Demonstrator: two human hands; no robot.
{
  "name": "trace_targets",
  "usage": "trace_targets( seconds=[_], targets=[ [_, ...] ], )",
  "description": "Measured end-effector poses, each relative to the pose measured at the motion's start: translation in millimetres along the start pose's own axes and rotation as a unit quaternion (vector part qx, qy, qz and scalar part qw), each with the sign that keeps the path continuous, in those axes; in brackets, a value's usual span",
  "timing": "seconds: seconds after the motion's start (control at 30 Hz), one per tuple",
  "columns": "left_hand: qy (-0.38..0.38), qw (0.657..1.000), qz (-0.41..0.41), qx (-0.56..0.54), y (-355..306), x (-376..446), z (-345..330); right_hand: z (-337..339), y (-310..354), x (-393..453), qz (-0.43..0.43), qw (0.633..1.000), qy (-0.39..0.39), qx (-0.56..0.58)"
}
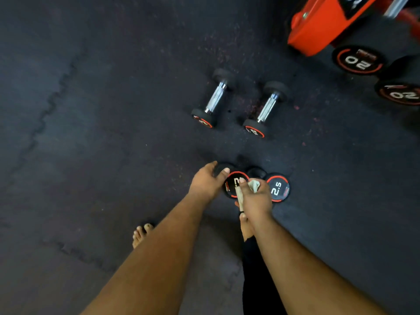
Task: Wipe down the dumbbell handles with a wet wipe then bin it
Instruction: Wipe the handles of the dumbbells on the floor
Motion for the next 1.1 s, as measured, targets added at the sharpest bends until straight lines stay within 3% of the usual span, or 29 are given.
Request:
trace_targets(
  seconds=[0.1,0.27,0.4,0.53,0.7,0.8,1.1],
  targets=[
    [0.003,1.000,-0.013,0.025,-10,-13,44,-19,27,-9,0.024,1.000,-0.009,-0.008],
    [0.007,0.994,-0.018,0.109,-39,-15,106,-56,71,-12,-0.033,0.997,0.003,0.064],
    [-0.028,0.987,-0.021,0.154,-74,21,122,-82,106,20,-0.022,0.993,0.011,0.115],
    [-0.010,0.985,-0.021,0.172,-100,64,119,-104,132,68,0.033,0.996,-0.002,0.088],
    [-0.013,0.933,-0.055,0.354,-106,130,115,-126,136,132,0.112,0.992,-0.017,-0.057],
    [-0.015,0.915,-0.074,0.397,-99,169,110,-143,125,164,0.119,0.986,-0.006,-0.113],
    [0.006,0.853,-0.123,0.507,-100,239,100,-182,103,212,0.159,0.979,0.049,-0.116]
  ],
)
Point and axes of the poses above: each hand's wrist, its own x-axis towards the middle knuckle, its own z-axis out of the back of the hand, y = z × x, the point moved 1 cm from there along x, towards the middle knuckle, and after that the axes turned 9 degrees about z, right-handed, at the moved point
